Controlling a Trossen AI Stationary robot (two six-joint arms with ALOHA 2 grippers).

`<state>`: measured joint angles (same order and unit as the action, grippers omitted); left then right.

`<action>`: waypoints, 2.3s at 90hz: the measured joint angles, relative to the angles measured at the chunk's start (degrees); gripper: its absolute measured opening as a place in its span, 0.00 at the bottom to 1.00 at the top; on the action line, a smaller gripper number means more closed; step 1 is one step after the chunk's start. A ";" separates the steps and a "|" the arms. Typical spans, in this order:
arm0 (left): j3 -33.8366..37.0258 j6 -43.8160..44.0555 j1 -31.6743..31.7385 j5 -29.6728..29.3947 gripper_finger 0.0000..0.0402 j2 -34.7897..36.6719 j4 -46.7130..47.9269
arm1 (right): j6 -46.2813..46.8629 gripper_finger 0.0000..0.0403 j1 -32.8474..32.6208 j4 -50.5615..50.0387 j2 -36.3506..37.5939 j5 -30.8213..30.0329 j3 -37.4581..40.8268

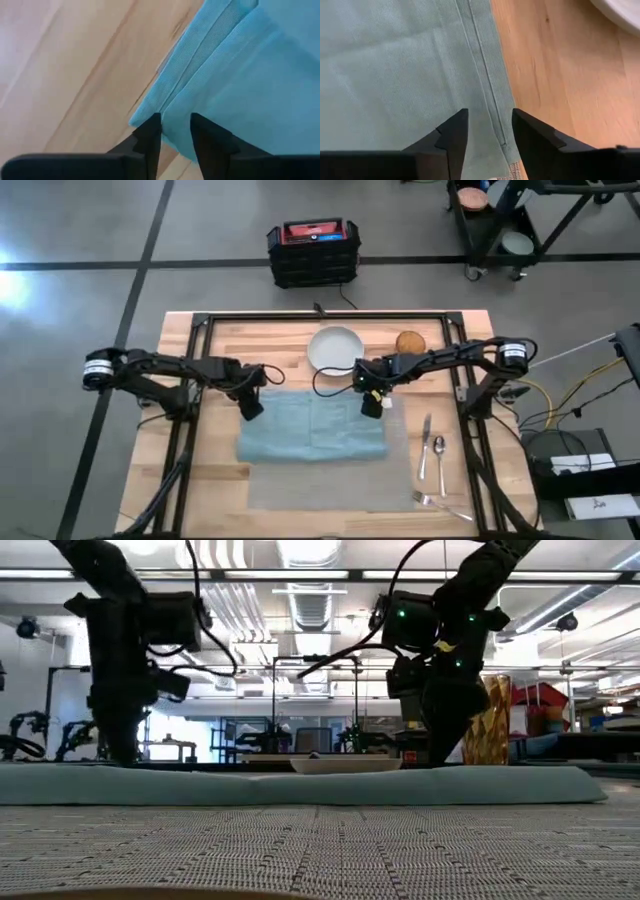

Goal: Set table place
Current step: Fold the table napkin

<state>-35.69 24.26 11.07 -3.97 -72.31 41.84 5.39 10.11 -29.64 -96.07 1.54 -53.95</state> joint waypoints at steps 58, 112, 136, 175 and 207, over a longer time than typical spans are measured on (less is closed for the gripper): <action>1.51 0.19 0.00 0.04 0.19 -0.21 0.29 | 0.04 0.38 0.00 -0.05 0.00 0.00 0.01; 1.86 -1.27 0.00 -2.84 0.19 -2.80 -0.27 | -0.02 0.36 0.00 -0.05 0.00 0.00 0.02; 1.86 -1.54 0.00 -2.86 0.19 -2.78 -0.14 | -0.02 0.33 0.00 -0.05 0.00 0.00 0.02; 1.86 -1.27 0.00 -2.95 0.18 -2.58 1.93 | -0.04 0.34 0.00 -0.05 0.00 0.00 0.00; 1.86 -1.25 0.02 -1.65 0.02 -2.56 2.10 | -0.06 0.38 0.00 -0.06 0.00 0.01 0.02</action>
<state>-33.82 23.00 11.09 -5.62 -74.87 43.94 5.33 10.11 -29.70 -96.07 1.55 -53.93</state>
